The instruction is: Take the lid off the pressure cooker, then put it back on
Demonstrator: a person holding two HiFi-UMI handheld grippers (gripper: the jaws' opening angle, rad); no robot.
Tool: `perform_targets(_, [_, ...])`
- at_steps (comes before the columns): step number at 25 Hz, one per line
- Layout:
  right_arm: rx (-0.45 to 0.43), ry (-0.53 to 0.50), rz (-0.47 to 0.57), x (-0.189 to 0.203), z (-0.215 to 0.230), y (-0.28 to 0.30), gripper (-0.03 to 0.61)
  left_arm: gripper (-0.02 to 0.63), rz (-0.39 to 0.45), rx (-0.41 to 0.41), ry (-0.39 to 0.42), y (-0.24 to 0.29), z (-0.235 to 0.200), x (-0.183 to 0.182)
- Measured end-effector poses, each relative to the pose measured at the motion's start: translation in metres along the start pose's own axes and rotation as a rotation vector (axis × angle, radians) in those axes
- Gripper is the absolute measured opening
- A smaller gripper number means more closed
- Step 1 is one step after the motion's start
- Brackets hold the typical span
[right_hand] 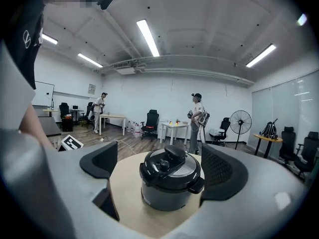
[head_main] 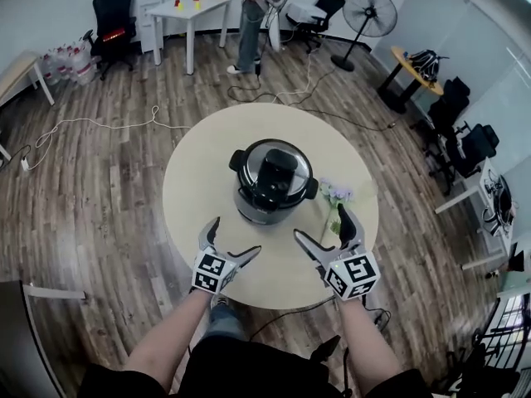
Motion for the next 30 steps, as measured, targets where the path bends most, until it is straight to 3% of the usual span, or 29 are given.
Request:
perform_targets(7, [-0.039, -0.045, -0.122, 0.002, 0.035, 0.086, 0.537, 0.586, -0.087, 0.072, -0.010, 0.083, -0.052, 0.010])
perform_targets(14, [-0.191, -0.096, -0.247, 0.010, 0.061, 0.152, 0.537, 0.586, -0.151, 0.098, 0.002, 0.127, -0.075, 0.013])
perform_targets(18, [-0.274, -0.127, -0.280, 0.015, 0.075, 0.179, 0.536, 0.588, -0.142, 0.066, 0.002, 0.142, -0.076, 0.014])
perform_targets(22, [-0.392, -0.174, -0.323, 0.019, 0.085, 0.207, 0.535, 0.589, -0.138, 0.022, 0.022, 0.146, -0.074, 0.020])
perform_targets(30, [-0.670, -0.268, -0.457, 0.022, 0.081, 0.261, 0.534, 0.591, -0.126, 0.017, 0.028, 0.149, -0.074, 0.022])
Point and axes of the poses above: the fingertips, and each gripper's own axes: y forward along the fingers, z to its right, x out of its underside, the point moved 10 cm from there along -y, backward along the fingers, and after that the axes turned 10 degrees about -y, right-handed, at the moved point
